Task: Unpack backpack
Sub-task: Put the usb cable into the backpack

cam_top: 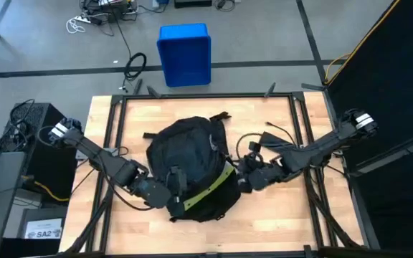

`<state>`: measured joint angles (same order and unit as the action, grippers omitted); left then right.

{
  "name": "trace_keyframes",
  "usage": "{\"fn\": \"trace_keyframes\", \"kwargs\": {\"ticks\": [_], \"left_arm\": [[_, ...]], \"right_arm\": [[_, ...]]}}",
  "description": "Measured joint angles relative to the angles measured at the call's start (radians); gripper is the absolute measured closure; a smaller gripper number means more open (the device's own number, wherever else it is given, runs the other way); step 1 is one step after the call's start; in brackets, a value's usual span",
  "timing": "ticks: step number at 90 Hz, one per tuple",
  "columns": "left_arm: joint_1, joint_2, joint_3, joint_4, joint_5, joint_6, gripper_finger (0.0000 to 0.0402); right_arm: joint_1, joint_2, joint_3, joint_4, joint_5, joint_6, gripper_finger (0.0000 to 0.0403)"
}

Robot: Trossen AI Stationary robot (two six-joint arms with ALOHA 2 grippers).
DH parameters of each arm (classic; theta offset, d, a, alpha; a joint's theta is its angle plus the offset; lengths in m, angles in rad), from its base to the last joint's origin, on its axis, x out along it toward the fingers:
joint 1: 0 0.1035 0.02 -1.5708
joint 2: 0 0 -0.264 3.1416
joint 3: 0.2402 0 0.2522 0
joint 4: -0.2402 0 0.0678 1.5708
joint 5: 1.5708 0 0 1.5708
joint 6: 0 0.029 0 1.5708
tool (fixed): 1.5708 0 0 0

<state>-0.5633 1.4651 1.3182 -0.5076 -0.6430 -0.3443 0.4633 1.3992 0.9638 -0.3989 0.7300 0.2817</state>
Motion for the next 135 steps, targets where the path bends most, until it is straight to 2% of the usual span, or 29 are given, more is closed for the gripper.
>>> {"fn": "trace_keyframes", "kwargs": {"ticks": [7,18,36,49,57,75,90,111,125,135], "left_arm": [[0.001,0.000,0.000,0.005,-0.008,0.000,0.0402],[0.002,0.000,0.000,0.048,-0.010,0.028,0.0402],[0.003,0.004,0.000,0.163,-0.014,0.125,0.0402],[0.006,0.005,-0.001,0.183,-0.015,0.158,0.0402],[0.007,0.006,-0.002,0.180,-0.018,0.159,0.0402],[0.006,0.005,-0.002,0.119,-0.025,0.147,0.0402],[0.005,0.006,0.002,0.069,-0.053,0.125,0.0402],[0.006,0.007,0.002,0.048,-0.059,0.143,0.0402],[0.013,0.008,-0.022,0.068,0.036,0.109,0.0402],[0.018,0.008,-0.053,0.073,0.041,0.108,0.0402]], "right_arm": [[0.038,-0.001,0.000,0.044,-0.005,-0.021,0.0379],[0.052,0.015,0.001,0.105,-0.079,-0.039,0.0382],[-0.035,0.133,0.001,0.113,-0.114,-0.066,0.0383],[-0.142,0.211,0.003,0.135,-0.044,-0.001,0.0383],[-0.194,0.239,0.005,0.158,-0.040,0.026,0.0383],[-0.173,0.215,0.003,0.164,-0.091,-0.016,0.0383],[-0.044,0.088,0.039,0.074,-0.078,-0.030,0.0382],[0.137,-0.048,0.044,-0.117,0.068,0.116,0.0374],[0.133,-0.089,0.032,-0.393,-0.011,0.420,0.0355],[0.081,-0.083,-0.037,-0.542,-0.134,0.521,0.0337]]}}
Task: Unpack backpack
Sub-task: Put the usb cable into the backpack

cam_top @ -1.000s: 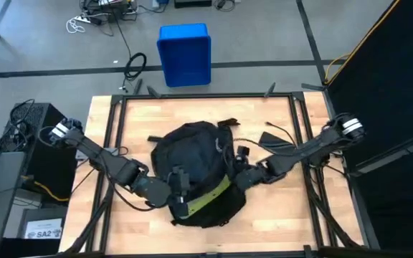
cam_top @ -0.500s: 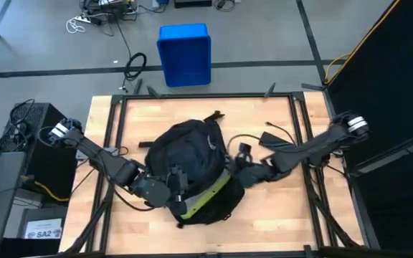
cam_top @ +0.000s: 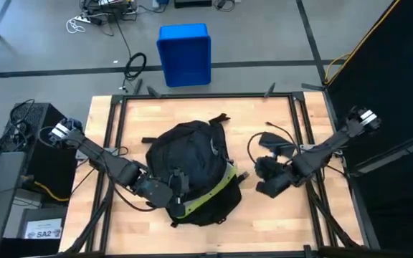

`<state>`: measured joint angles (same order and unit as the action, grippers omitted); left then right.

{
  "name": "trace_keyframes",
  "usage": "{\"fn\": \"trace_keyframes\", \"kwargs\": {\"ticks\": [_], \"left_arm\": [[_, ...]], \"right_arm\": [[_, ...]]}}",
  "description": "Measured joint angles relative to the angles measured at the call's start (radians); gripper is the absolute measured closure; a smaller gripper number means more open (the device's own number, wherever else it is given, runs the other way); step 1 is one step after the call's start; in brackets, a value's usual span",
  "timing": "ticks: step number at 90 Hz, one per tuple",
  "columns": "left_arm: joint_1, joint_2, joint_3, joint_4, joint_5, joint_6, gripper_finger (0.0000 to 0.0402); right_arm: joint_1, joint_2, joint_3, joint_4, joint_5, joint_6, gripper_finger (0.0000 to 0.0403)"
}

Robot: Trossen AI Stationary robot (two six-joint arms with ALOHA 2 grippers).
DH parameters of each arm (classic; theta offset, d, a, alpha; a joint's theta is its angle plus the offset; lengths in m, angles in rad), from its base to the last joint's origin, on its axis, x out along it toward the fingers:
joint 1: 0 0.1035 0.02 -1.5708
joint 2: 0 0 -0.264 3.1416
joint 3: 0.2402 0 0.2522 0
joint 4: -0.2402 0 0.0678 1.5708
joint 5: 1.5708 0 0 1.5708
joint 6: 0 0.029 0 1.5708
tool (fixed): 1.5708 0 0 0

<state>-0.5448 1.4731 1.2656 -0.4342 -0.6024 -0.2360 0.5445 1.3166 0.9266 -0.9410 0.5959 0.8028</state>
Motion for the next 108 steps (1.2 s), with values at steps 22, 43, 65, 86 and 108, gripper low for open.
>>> {"fn": "trace_keyframes", "kwargs": {"ticks": [22,43,65,86,108], "left_arm": [[0.055,0.001,-0.055,0.052,0.130,-0.006,0.0402],[0.081,0.002,-0.023,0.078,0.127,0.031,0.0402],[0.082,0.002,0.066,0.029,0.090,0.075,0.0402],[0.082,0.002,0.077,0.007,0.090,0.081,0.0402],[0.081,0.002,0.078,-0.005,0.089,0.082,0.0402]], "right_arm": [[-0.174,0.001,-0.183,0.039,-0.269,-0.005,0.0288],[-0.301,0.001,-0.292,0.197,-0.402,-0.119,0.0254],[-0.392,-0.001,-0.375,0.272,-0.433,-0.140,0.0238],[-0.420,-0.005,-0.422,0.362,-0.454,-0.175,0.0253],[-0.420,-0.003,-0.424,0.387,-0.458,-0.176,0.0351]]}}
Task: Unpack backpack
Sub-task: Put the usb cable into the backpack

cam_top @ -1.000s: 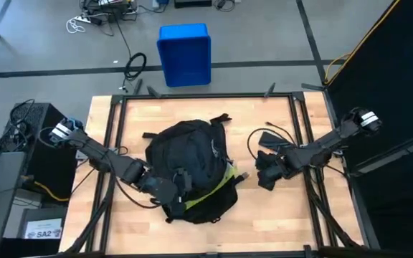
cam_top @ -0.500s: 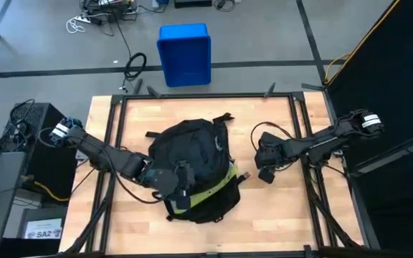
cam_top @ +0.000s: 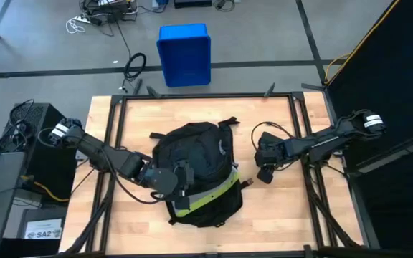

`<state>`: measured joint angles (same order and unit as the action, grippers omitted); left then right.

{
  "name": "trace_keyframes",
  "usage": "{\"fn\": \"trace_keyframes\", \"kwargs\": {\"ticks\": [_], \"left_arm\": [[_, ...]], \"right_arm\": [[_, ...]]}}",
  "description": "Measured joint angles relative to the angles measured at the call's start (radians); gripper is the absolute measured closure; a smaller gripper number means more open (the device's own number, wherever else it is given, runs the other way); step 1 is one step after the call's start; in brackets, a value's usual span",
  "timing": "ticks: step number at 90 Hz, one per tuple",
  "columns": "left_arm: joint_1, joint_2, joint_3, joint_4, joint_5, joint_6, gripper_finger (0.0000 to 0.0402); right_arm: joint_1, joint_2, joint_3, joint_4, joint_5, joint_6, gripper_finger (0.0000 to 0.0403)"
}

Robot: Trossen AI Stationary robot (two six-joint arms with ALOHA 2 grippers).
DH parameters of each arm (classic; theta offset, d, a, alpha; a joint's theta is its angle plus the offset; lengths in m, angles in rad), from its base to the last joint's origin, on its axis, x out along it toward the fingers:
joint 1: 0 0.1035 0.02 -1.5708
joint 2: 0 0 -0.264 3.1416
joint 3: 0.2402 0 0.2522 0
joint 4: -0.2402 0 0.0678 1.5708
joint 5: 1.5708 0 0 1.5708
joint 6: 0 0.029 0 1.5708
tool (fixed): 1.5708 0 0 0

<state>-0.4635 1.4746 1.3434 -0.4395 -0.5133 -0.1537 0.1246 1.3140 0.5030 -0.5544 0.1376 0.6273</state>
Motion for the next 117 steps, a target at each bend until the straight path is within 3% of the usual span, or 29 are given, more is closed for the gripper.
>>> {"fn": "trace_keyframes", "kwargs": {"ticks": [9,33,74,98,117], "left_arm": [[0.000,0.000,0.000,0.000,-0.001,0.000,0.0402],[0.000,0.000,0.000,-0.004,-0.002,0.015,0.0402],[0.000,0.000,-0.003,-0.003,-0.003,0.012,0.0402],[0.000,0.000,-0.003,-0.003,-0.004,0.009,0.0402],[0.000,0.000,-0.004,-0.001,-0.009,0.012,0.0402]], "right_arm": [[0.000,0.000,0.000,0.002,0.003,0.011,0.0393],[0.085,0.003,0.049,-0.065,0.103,0.079,0.0401],[0.344,-0.023,0.402,-0.097,0.120,0.087,0.0402],[0.450,-0.024,0.556,0.192,0.101,-0.156,0.0402],[0.454,-0.024,0.614,0.417,0.041,-0.343,0.0403]]}}
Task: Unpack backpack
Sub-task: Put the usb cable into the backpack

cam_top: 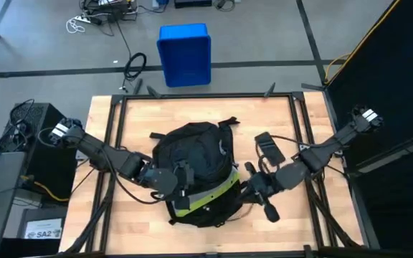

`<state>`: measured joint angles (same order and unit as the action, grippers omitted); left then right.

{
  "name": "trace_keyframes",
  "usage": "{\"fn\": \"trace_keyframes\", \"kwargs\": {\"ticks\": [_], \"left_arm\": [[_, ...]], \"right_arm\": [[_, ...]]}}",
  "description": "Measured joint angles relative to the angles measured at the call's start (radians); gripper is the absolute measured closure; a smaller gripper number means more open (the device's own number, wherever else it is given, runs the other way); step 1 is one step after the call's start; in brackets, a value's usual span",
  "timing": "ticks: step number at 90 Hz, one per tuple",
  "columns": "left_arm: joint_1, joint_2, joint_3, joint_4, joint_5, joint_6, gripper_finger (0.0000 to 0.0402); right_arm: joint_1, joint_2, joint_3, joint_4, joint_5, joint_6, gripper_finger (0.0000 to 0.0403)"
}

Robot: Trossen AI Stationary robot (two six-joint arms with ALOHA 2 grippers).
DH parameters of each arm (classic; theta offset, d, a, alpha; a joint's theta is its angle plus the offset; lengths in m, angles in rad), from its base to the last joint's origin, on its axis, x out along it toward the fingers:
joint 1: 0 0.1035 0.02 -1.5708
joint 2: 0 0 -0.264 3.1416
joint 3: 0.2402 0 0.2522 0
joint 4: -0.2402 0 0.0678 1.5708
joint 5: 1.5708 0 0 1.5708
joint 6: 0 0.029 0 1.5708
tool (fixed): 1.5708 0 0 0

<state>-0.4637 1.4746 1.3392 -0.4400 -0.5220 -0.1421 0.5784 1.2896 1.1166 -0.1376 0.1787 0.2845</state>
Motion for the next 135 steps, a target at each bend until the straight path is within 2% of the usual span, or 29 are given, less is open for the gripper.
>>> {"fn": "trace_keyframes", "kwargs": {"ticks": [10,20,26,35,49,65,76,96,107,117,135], "left_arm": [[0.000,0.000,0.000,0.000,0.000,0.004,0.0402],[0.000,0.000,0.000,-0.001,0.000,0.005,0.0402],[0.000,0.000,0.000,-0.002,0.000,0.005,0.0402],[0.000,0.000,0.000,-0.004,0.000,0.005,0.0402],[0.000,0.000,0.000,-0.004,0.000,0.006,0.0402],[0.000,0.000,0.000,-0.004,0.000,0.005,0.0402],[0.000,0.000,0.000,-0.004,0.000,0.002,0.0402],[0.000,0.000,0.000,-0.008,0.000,0.000,0.0402],[0.000,0.000,0.000,-0.009,0.000,0.000,0.0402],[0.000,0.000,0.000,-0.009,0.001,0.000,0.0402],[0.000,0.000,0.000,-0.012,0.001,0.000,0.0402]], "right_arm": [[-0.016,-0.001,0.034,-0.001,-0.011,-0.045,0.0403],[-0.035,-0.001,0.042,-0.136,0.011,-0.051,0.0403],[-0.049,0.007,0.034,-0.245,0.012,-0.012,0.0403],[-0.062,0.033,-0.024,-0.310,0.005,0.095,0.0401],[-0.045,0.115,-0.112,-0.282,-0.102,0.142,0.0382],[0.017,0.288,-0.165,-0.121,-0.186,0.160,0.0338],[0.051,0.391,-0.152,-0.098,-0.199,0.168,0.0293],[0.070,0.454,-0.135,-0.032,-0.201,0.220,0.0202],[0.070,0.459,-0.135,-0.027,-0.178,0.225,0.0174],[0.070,0.457,-0.135,-0.082,-0.156,0.236,0.0188],[0.069,0.441,-0.135,-0.137,-0.173,0.273,0.0271]]}}
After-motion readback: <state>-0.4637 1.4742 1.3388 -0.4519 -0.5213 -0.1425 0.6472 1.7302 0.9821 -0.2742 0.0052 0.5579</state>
